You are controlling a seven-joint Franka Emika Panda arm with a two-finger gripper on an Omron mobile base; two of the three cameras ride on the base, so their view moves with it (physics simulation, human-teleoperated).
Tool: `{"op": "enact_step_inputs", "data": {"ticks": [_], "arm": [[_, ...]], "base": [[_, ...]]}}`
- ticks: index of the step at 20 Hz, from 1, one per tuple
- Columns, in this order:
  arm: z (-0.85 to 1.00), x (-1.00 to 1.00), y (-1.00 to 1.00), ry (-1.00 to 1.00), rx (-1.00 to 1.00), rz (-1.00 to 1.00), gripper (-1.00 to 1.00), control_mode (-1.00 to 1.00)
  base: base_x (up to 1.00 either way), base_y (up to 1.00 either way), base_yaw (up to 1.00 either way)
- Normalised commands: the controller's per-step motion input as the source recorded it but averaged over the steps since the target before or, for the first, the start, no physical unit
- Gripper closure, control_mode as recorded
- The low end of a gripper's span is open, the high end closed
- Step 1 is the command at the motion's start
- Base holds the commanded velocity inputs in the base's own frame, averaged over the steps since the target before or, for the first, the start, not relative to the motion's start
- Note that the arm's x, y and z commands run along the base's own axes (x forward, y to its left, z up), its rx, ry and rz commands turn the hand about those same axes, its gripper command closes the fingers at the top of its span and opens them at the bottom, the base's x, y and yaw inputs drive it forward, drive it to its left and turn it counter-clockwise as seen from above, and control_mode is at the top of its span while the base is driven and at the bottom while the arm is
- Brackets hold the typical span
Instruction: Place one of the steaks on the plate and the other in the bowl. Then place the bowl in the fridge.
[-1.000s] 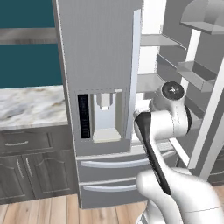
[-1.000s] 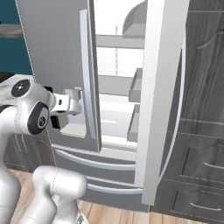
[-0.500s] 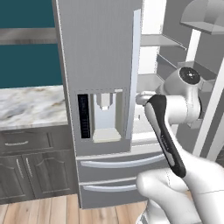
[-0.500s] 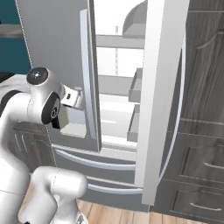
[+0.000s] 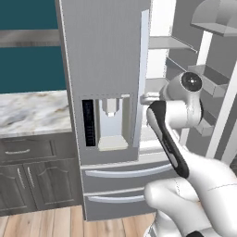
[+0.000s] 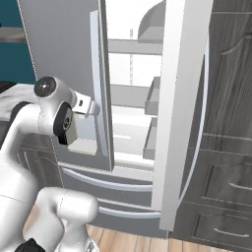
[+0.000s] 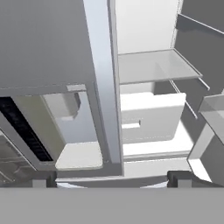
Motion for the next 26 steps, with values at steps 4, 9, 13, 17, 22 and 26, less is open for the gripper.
{"op": "enact_step_inputs", "data": {"ticks": [4, 9, 13, 17, 22, 26], "arm": [[0.12, 0.55, 0.0, 0.02, -0.02, -0.03, -1.0, -1.0], [0.0, 0.61, -0.07, 0.02, 0.0, 0.0, -1.0, -1.0], [-0.02, 0.49, -0.06, 0.0, 0.0, 0.02, -1.0, -1.0], [-0.11, 0.44, 0.0, 0.0, 0.0, 0.02, -1.0, -1.0], [-0.06, 0.37, 0.0, 0.0, -0.01, 0.0, -1.0, -1.0], [-0.07, 0.39, 0.0, 0.0, -0.03, 0.0, -1.0, -1.0]], "base": [[0.0, 0.0, 0.0], [0.0, 0.0, 0.0], [0.0, 0.0, 0.0], [0.0, 0.0, 0.0], [0.0, 0.0, 0.0], [0.0, 0.0, 0.0]]}}
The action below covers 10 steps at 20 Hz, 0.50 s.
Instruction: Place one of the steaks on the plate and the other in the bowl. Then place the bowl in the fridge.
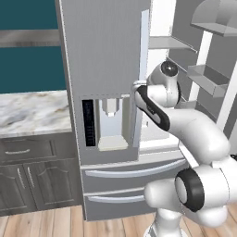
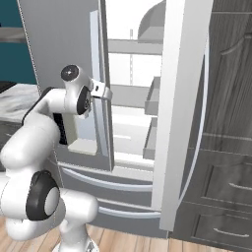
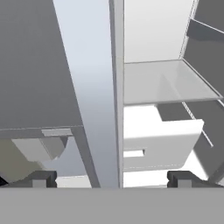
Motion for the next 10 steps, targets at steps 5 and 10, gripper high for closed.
{"op": "enact_step_inputs", "data": {"ticks": [5, 10], "arm": [[-0.22, 0.38, 0.0, -0.05, -0.07, 0.0, -1.0, -1.0], [-0.07, 0.33, 0.0, -0.07, -0.02, 0.0, -1.0, -1.0]], "base": [[0.0, 0.0, 0.0], [0.0, 0.0, 0.0]]}}
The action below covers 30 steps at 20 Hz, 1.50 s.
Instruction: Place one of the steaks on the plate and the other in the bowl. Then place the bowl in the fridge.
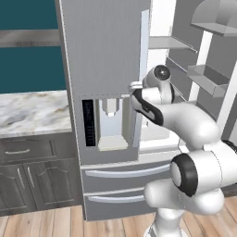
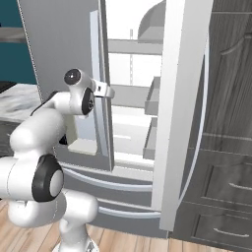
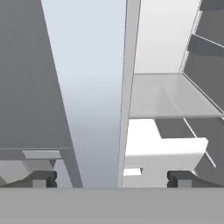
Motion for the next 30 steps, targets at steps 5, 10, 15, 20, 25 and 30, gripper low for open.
{"op": "enact_step_inputs", "data": {"ticks": [5, 10, 15, 20, 25, 30], "arm": [[0.0, 0.3, 0.0, -0.01, 0.0, 0.06, -1.0, -1.0], [0.0, 0.32, 0.0, 0.0, 0.0, 0.06, 1.0, -1.0], [0.0, 0.2, 0.0, 0.0, 0.0, 0.04, 1.0, -1.0], [0.0, 0.0, 0.01, 0.0, 0.0, 0.0, 1.0, -1.0], [0.0, -0.27, 0.12, -0.02, -0.03, -0.08, 1.0, -1.0], [0.0, -0.52, 0.14, 0.0, -0.05, -0.17, 1.0, -1.0]], "base": [[0.0, 0.0, 0.0], [0.0, 0.0, 0.0], [0.0, 0.0, 0.0], [0.0, 0.0, 0.0], [0.0, 0.0, 0.0], [0.0, 0.0, 0.0]]}}
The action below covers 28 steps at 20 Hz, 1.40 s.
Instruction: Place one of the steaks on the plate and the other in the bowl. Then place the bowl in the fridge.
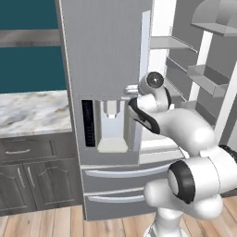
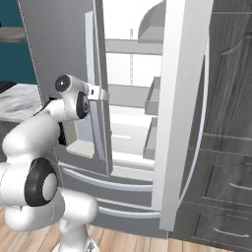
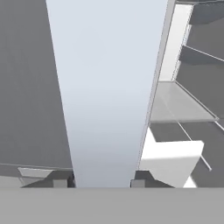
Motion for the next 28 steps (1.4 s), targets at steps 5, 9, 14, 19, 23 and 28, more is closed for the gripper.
{"op": "enact_step_inputs", "data": {"ticks": [5, 9, 14, 19, 23, 28], "arm": [[0.0, -0.59, 0.48, 0.21, -0.03, -0.25, 1.0, -1.0], [0.0, -0.75, 0.58, 0.24, 0.0, -0.35, 1.0, -1.0], [-0.4, -0.68, 0.68, 0.17, -0.05, -0.31, 1.0, -1.0], [-0.31, -0.09, 0.99, 0.08, -0.06, -0.28, 1.0, -1.0], [-0.06, 0.0, 0.98, 0.0, -0.02, -0.27, 1.0, -1.0], [-0.11, 0.0, 1.0, -0.03, 0.0, -0.27, 1.0, -1.0]], "base": [[0.0, 0.0, 0.0], [0.0, 0.0, 0.0], [0.0, 0.0, 0.0], [0.0, 0.0, 0.0], [0.0, 0.0, 0.0], [0.0, 0.0, 0.0]]}}
